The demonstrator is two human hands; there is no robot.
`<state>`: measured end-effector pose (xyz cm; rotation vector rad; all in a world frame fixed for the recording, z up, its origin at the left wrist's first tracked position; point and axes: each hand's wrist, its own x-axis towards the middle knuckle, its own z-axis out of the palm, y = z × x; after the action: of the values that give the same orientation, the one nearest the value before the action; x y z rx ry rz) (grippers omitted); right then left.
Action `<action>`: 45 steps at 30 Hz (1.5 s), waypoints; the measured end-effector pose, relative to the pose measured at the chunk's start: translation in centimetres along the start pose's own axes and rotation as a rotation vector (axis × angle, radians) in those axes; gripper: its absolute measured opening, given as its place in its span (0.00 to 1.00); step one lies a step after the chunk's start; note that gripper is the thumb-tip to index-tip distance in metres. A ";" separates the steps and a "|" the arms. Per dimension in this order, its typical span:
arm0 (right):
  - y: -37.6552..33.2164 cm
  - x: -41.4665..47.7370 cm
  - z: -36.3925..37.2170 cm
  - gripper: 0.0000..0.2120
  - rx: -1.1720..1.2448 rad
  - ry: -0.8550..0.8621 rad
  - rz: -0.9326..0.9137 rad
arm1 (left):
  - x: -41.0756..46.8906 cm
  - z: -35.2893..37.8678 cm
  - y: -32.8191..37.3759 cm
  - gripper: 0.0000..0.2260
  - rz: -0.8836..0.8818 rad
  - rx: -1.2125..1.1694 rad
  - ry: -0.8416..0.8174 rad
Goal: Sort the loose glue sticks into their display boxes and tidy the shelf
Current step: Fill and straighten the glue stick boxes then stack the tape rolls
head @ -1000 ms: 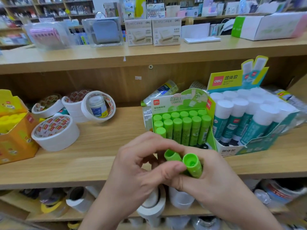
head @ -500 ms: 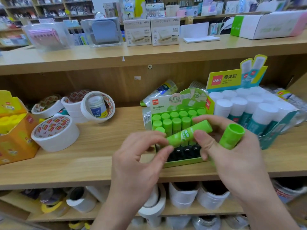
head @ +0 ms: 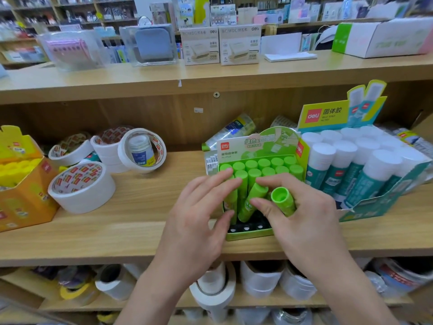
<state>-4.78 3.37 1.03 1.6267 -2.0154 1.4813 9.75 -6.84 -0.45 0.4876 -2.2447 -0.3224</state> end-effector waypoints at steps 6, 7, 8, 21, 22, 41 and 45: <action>0.3 0.4 0.1 0.14 -0.036 -0.041 -0.115 | -0.1 0.0 0.1 0.25 0.030 0.001 -0.025; 0.3 0.5 0.0 0.14 -0.025 -0.041 -0.126 | 0.0 0.0 0.1 0.25 0.035 0.009 -0.029; 0.3 0.5 0.1 0.14 -0.009 -0.039 -0.130 | 0.0 0.2 0.1 0.25 0.040 0.019 -0.030; 0.3 0.5 0.7 0.20 -0.015 -0.148 -0.094 | 0.1 1.1 -0.2 0.18 0.101 0.163 0.077; 0.1 0.4 0.4 0.19 0.018 -0.159 -0.059 | 0.2 1.0 -0.1 0.18 0.103 0.177 0.075; -0.6 -1.2 -3.3 0.18 1.194 -0.148 0.631 | 1.1 0.7 0.7 0.21 0.139 0.299 -0.068; -0.1 -1.6 -3.8 0.18 1.018 -0.127 0.585 | 1.0 0.7 1.5 0.21 0.086 0.188 -0.052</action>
<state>-5.68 7.27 1.90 1.4026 -2.0030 3.0437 8.26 -5.85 0.36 0.4834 -2.3511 -0.0808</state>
